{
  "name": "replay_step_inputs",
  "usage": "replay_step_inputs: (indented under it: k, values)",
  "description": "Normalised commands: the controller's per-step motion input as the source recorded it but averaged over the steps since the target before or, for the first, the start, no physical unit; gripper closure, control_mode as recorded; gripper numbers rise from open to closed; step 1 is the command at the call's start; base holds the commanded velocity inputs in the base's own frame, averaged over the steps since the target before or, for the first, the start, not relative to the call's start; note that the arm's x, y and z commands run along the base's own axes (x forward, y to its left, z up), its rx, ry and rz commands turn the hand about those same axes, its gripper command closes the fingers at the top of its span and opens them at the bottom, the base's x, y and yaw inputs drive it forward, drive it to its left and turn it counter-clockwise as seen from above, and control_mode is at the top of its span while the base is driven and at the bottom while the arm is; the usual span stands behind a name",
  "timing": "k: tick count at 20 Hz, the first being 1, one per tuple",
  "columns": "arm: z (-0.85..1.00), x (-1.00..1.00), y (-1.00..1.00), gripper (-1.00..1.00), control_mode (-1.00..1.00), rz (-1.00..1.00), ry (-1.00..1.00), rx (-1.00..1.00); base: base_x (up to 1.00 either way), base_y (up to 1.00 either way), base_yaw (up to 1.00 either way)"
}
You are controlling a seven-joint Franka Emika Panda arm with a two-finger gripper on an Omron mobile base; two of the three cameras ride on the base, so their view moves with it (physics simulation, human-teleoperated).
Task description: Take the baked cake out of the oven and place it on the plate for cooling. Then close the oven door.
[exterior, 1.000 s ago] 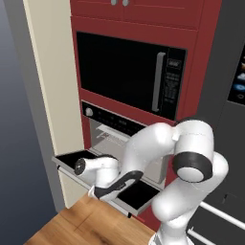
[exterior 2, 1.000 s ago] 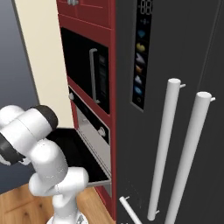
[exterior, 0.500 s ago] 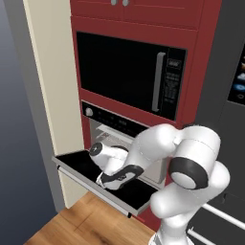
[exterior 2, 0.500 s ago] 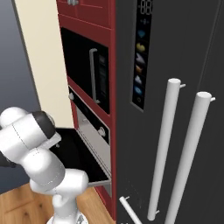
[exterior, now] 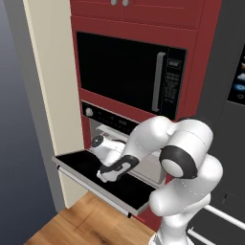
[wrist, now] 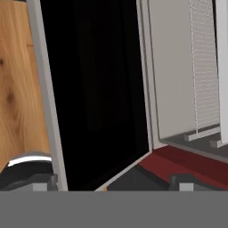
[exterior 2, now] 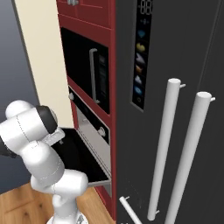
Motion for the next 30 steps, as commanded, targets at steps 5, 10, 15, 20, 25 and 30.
replay_step_inputs:
  k: [5,10,15,20,25,30]
  values:
    - [0.00,-0.02,0.00,-1.00,-1.00,0.00,-0.12,-0.04,0.00,0.00,0.00]
    - [0.00,0.00,-0.08,-1.00,-1.00,0.00,-0.28,-0.19,0.00,0.00,0.00]
    - [0.00,0.00,-0.04,-1.00,-1.00,0.00,-0.14,-0.11,0.00,0.00,0.00]
    - [0.00,0.02,-0.04,-1.00,-1.00,0.00,-0.12,-0.09,0.00,0.00,0.00]
    - [0.00,0.10,0.00,-1.00,-1.00,0.00,-0.05,-0.06,0.00,0.00,0.00]
    - [0.00,0.23,-0.06,-1.00,-1.00,0.00,0.00,-0.03,0.00,0.00,0.00]
